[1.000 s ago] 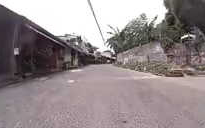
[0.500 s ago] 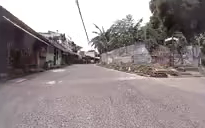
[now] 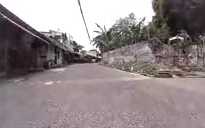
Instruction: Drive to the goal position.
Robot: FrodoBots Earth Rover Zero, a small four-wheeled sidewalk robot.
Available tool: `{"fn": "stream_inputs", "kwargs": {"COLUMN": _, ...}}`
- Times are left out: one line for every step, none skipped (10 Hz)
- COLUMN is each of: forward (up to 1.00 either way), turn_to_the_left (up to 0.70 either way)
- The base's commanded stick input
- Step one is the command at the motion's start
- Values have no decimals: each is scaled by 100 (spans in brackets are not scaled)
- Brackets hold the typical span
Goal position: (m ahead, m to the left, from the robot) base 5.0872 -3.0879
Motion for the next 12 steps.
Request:
{"fn": "stream_inputs", "kwargs": {"forward": 50, "turn_to_the_left": 7}}
{"fn": "stream_inputs", "kwargs": {"forward": 50, "turn_to_the_left": 7}}
{"fn": "stream_inputs", "kwargs": {"forward": 50, "turn_to_the_left": 7}}
{"fn": "stream_inputs", "kwargs": {"forward": 50, "turn_to_the_left": 7}}
{"fn": "stream_inputs", "kwargs": {"forward": 50, "turn_to_the_left": 7}}
{"fn": "stream_inputs", "kwargs": {"forward": 50, "turn_to_the_left": 7}}
{"fn": "stream_inputs", "kwargs": {"forward": 50, "turn_to_the_left": 7}}
{"fn": "stream_inputs", "kwargs": {"forward": 50, "turn_to_the_left": 7}}
{"fn": "stream_inputs", "kwargs": {"forward": 50, "turn_to_the_left": 7}}
{"fn": "stream_inputs", "kwargs": {"forward": 50, "turn_to_the_left": 7}}
{"fn": "stream_inputs", "kwargs": {"forward": 50, "turn_to_the_left": 7}}
{"fn": "stream_inputs", "kwargs": {"forward": 50, "turn_to_the_left": 7}}
